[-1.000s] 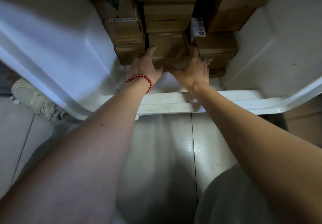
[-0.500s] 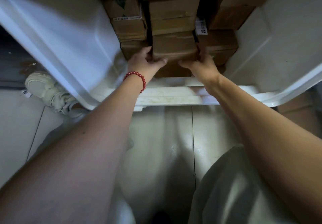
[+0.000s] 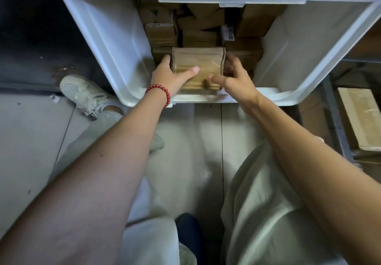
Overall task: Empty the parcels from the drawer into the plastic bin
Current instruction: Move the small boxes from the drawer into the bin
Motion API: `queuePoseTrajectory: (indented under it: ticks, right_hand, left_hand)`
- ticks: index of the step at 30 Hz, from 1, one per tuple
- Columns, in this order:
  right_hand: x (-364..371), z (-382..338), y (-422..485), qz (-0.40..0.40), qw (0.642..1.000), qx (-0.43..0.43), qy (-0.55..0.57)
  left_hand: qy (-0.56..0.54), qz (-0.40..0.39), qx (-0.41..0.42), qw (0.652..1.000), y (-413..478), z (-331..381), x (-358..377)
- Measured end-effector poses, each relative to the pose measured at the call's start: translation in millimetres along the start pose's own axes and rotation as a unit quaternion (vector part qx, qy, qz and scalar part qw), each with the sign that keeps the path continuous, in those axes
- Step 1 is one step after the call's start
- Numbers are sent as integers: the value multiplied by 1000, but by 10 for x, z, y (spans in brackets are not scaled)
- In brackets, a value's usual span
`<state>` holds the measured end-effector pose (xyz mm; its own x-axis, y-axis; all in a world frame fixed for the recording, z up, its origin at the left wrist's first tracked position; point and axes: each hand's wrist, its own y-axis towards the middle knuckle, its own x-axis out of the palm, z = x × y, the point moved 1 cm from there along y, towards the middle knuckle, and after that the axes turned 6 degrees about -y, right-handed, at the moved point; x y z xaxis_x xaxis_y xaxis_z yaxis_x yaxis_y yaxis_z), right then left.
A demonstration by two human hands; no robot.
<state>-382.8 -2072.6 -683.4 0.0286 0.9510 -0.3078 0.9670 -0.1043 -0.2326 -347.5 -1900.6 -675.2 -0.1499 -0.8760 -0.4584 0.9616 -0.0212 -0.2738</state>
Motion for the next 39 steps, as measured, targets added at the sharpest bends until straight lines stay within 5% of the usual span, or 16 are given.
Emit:
queuePoseTrajectory:
  ticks: [10,18,25,34,39]
  right_hand:
    - [-77,-22,-794,-39,999,-30,15]
    - [-103,-39,-1221,-73,994,45,72]
    - [-215,-43,-1273,-63,995,54,53]
    - [-158,-32,-1305,-40,998,24,52]
    - [-90,-15,-1305,-33,998,29,49]
  left_hand:
    - [-47,14,48,998,-820,-19,-268]
    - [-230,22,-71,970,-1306,-87,-194]
    - [-313,13,-82,946,-1410,-54,-273]
    - [-352,-45,-121,927,-1628,-331,-607]
    - [-337,11,-67,939,-1716,-371,-725]
